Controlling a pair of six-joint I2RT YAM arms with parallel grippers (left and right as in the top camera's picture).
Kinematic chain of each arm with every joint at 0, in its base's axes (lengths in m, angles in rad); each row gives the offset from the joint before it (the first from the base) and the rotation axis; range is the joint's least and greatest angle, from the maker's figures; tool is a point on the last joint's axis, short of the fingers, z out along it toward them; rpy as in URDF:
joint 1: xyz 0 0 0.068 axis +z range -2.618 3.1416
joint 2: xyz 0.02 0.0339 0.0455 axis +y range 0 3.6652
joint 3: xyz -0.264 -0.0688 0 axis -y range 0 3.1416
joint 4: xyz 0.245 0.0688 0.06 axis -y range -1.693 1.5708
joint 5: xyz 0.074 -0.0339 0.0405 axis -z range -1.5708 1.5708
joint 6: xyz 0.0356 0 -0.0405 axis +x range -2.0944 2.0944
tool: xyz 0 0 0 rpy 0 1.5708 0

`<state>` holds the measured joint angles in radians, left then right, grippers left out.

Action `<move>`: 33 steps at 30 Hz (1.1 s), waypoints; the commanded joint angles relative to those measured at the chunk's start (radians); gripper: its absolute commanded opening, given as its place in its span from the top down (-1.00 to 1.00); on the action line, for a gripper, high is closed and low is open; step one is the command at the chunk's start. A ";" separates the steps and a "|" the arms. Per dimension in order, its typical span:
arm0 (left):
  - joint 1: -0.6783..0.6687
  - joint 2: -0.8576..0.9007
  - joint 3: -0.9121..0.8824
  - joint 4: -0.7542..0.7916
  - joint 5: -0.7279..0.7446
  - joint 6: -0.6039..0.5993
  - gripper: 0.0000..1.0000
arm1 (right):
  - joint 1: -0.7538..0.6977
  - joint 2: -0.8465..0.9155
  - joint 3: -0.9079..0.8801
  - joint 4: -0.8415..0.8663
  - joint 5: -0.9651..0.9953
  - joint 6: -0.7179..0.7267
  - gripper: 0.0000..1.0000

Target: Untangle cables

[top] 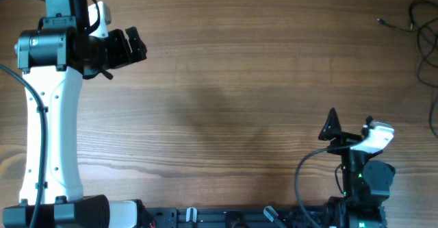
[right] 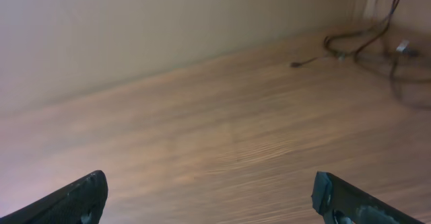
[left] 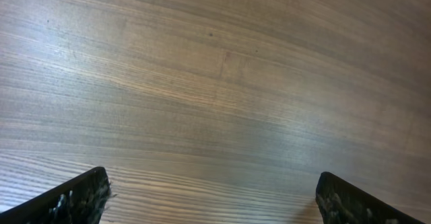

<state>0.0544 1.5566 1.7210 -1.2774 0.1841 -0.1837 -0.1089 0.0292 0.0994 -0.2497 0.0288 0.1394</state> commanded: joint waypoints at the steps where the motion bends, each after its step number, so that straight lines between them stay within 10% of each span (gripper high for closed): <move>1: 0.002 -0.010 0.006 0.031 0.002 0.019 -1.00 | 0.005 0.048 0.000 0.002 0.031 -0.455 -0.99; 12: 0.002 -0.010 0.006 0.040 0.006 0.019 -1.00 | 0.005 0.125 0.000 0.003 -0.129 -0.579 -0.99; 22: 0.002 -0.010 0.006 0.033 0.006 0.019 -1.00 | 0.005 0.125 0.000 0.104 0.031 -0.010 -0.99; 33: 0.002 -0.010 0.006 0.040 0.006 0.019 -1.00 | 0.005 0.129 0.000 0.003 0.050 -0.008 -0.99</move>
<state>0.0544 1.5566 1.7210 -1.2415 0.1841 -0.1837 -0.1070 0.1520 0.0982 -0.2474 0.0574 0.1123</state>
